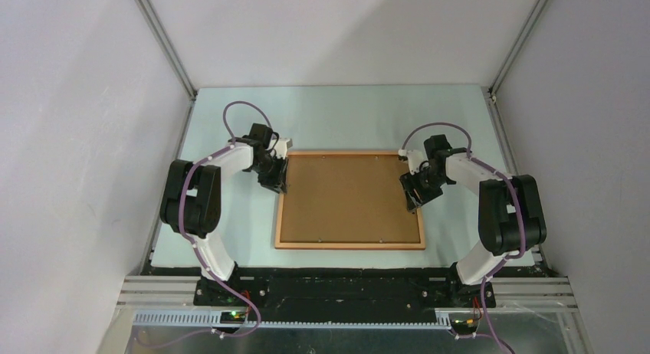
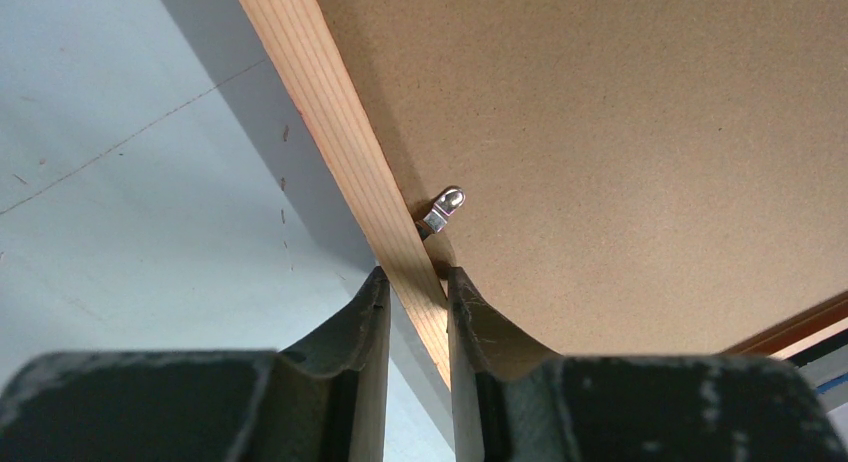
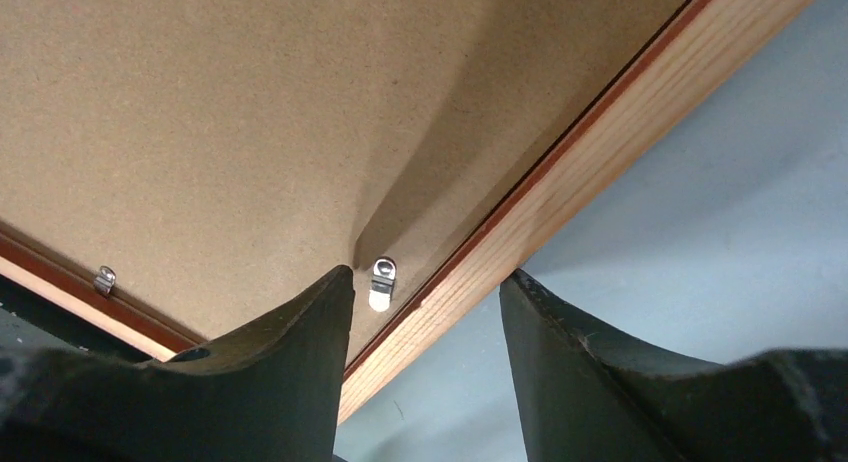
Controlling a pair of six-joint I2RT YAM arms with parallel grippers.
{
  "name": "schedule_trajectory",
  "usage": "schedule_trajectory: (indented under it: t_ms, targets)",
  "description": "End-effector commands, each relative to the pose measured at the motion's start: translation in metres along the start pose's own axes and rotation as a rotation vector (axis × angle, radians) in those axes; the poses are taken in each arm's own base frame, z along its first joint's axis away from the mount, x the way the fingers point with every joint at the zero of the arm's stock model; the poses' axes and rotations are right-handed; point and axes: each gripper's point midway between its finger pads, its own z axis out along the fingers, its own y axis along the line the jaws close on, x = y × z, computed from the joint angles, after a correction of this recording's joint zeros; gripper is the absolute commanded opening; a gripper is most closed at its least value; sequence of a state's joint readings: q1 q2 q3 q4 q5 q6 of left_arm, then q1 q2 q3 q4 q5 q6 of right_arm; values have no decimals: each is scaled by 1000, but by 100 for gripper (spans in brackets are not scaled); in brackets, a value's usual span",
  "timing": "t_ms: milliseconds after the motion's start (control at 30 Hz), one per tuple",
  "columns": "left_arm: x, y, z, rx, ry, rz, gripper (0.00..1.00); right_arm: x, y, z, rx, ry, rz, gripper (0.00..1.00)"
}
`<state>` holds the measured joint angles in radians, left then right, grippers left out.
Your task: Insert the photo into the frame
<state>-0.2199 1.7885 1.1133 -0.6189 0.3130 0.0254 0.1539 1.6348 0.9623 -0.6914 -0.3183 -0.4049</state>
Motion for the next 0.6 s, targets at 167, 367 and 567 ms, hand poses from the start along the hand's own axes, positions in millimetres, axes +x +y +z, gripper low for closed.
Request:
schedule_trajectory:
  t_ms: [167, 367, 567]
  targets:
    - [-4, -14, 0, 68, -22, 40, 24, 0, -4, 7, 35, 15, -37, 54]
    - [-3, -14, 1, 70, -19, 41, 24, 2, -6, 9, 39, 29, -42, 51]
    - [-3, -14, 1, 72, -18, 42, 24, 3, -7, 9, 48, 32, -57, 47]
